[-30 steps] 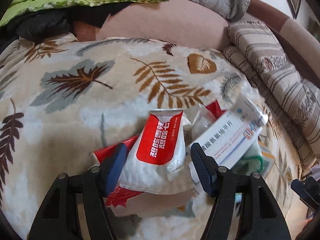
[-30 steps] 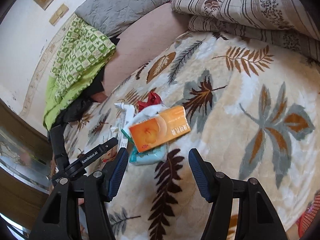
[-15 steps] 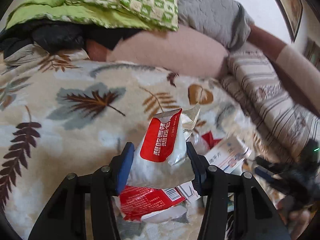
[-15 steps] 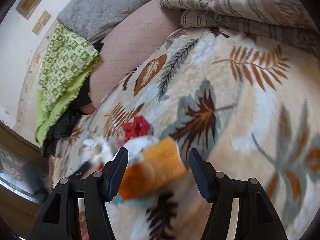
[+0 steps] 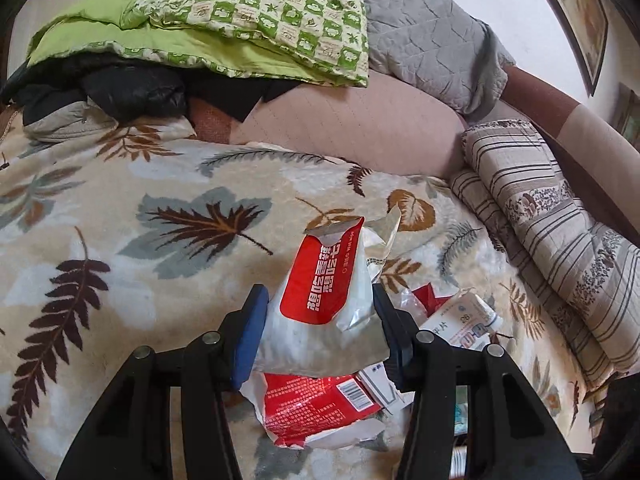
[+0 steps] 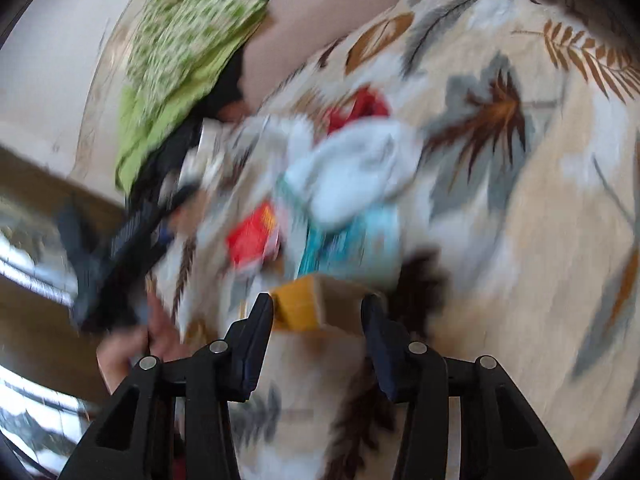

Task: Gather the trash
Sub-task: 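Grasp the white wet-wipe pack with the left tool while the right tool grasps the orange ointment box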

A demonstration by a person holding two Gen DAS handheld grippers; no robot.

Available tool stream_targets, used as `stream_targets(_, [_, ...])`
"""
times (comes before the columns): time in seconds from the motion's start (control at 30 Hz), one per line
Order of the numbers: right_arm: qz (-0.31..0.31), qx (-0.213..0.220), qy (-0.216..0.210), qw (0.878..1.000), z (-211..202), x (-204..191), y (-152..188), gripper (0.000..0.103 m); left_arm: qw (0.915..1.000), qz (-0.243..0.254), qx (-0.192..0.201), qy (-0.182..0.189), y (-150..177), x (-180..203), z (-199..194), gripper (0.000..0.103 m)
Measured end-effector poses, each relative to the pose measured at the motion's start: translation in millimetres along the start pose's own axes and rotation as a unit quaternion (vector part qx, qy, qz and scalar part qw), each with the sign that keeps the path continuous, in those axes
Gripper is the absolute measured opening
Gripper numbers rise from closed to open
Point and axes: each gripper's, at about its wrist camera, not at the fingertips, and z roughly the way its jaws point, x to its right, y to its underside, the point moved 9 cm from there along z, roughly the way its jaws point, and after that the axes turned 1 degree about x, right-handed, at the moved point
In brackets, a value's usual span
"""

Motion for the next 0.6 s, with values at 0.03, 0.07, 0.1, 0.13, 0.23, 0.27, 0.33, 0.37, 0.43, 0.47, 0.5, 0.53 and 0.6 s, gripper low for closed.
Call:
stream_targets(0.03, [0.000, 0.006, 0.015, 1.000, -4, -1, 5, 0.050, 1.0000, -0.002, 0.002, 0.003, -1, 1, -2, 0.050])
stream_targets(0.07, [-0.001, 0.012, 0.022, 1.000, -9, -2, 8, 0.050, 1.0000, -0.001, 0.003, 0.004, -1, 2, -3, 0.050])
stream_targets(0.1, [-0.013, 0.020, 0.022, 0.999, -16, -7, 8, 0.050, 1.0000, 0.002, 0.005, 0.003, -2, 3, -4, 0.050])
stream_targets(0.13, [-0.023, 0.024, 0.026, 0.999, -18, -9, 8, 0.050, 1.0000, 0.005, 0.006, 0.002, -2, 4, -5, 0.050])
stream_targets(0.23, [-0.056, 0.058, 0.060, 0.995, -21, -6, -5, 0.050, 1.0000, 0.009, 0.001, 0.004, 1, 6, -3, 0.050])
stream_targets(0.27, [-0.057, 0.063, 0.059, 0.995, -19, -3, -10, 0.050, 0.9999, 0.010, 0.000, 0.005, 2, 7, -3, 0.050])
stream_targets(0.33, [-0.051, 0.074, 0.051, 0.995, -14, 6, -21, 0.050, 0.9999, 0.015, 0.000, 0.006, 2, 8, -3, 0.050])
stream_targets(0.37, [-0.053, 0.075, 0.054, 0.994, -9, 8, -26, 0.050, 0.9998, 0.018, 0.002, 0.005, 2, 9, -3, 0.050])
stream_targets(0.43, [-0.063, 0.067, 0.054, 0.994, 0, 11, -33, 0.050, 0.9998, 0.017, 0.001, 0.006, 2, 9, -4, 0.050])
stream_targets(0.47, [-0.067, 0.064, 0.060, 0.994, 4, 13, -34, 0.050, 0.9999, 0.015, 0.000, 0.008, 2, 9, -4, 0.050])
stream_targets(0.5, [-0.073, 0.055, 0.059, 0.994, 7, 12, -33, 0.050, 0.9999, 0.013, -0.001, 0.010, 2, 10, -4, 0.050])
stream_targets(0.53, [-0.081, 0.043, 0.053, 0.994, 10, 10, -29, 0.050, 0.9999, 0.013, -0.002, 0.010, 2, 10, -4, 0.050])
stream_targets(0.6, [-0.104, 0.018, 0.055, 0.993, 13, 4, -16, 0.050, 0.9998, 0.015, -0.002, 0.010, 3, 12, -5, 0.050])
